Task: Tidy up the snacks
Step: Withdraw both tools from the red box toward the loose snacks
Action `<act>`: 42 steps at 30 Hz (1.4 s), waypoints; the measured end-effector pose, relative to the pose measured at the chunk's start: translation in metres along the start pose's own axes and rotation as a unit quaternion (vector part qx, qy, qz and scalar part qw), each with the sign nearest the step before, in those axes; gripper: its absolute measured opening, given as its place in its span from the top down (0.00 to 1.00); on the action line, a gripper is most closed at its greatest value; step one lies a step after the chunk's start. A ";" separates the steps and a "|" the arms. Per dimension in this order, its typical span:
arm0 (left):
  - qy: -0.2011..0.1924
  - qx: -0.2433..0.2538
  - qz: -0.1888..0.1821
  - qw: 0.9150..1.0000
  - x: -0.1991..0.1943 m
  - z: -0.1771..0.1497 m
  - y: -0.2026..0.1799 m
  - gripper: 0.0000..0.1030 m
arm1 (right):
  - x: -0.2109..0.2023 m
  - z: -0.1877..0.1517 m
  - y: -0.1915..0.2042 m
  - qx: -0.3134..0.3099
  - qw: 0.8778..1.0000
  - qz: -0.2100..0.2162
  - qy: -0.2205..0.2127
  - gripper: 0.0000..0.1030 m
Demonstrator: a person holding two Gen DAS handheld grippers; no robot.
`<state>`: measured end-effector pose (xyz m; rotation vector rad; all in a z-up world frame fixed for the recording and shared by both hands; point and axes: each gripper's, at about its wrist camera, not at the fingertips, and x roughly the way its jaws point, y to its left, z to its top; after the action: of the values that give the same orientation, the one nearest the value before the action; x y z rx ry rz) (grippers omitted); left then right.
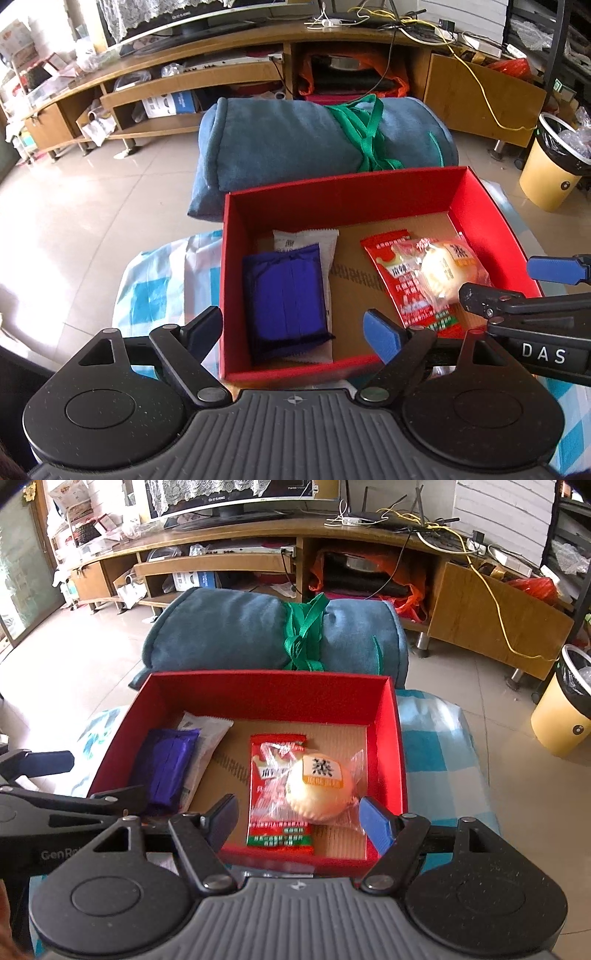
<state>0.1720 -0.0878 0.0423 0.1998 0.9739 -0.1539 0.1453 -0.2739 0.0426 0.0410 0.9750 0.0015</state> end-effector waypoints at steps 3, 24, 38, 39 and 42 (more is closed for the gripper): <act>0.002 -0.001 -0.003 1.000 -0.004 -0.005 0.001 0.15 | -0.004 -0.004 0.001 -0.001 1.000 0.001 0.002 0.35; 0.030 -0.011 -0.030 0.999 -0.018 -0.048 0.008 0.13 | -0.029 -0.047 0.012 0.001 1.000 0.022 0.017 0.31; 0.069 -0.031 -0.017 0.997 0.007 -0.063 0.030 0.13 | -0.031 -0.066 0.003 0.006 0.999 0.030 0.035 0.29; 0.075 -0.036 -0.017 0.996 0.011 -0.063 0.032 0.13 | -0.032 -0.066 0.003 0.007 0.999 0.031 0.035 0.29; 0.096 -0.043 -0.024 0.994 0.025 -0.065 0.037 0.13 | -0.031 -0.065 0.004 0.007 0.999 0.036 0.035 0.29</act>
<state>0.1420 -0.0372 -0.0107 0.1131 1.1759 -0.1383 0.0739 -0.2685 0.0324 0.0900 1.0437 0.0624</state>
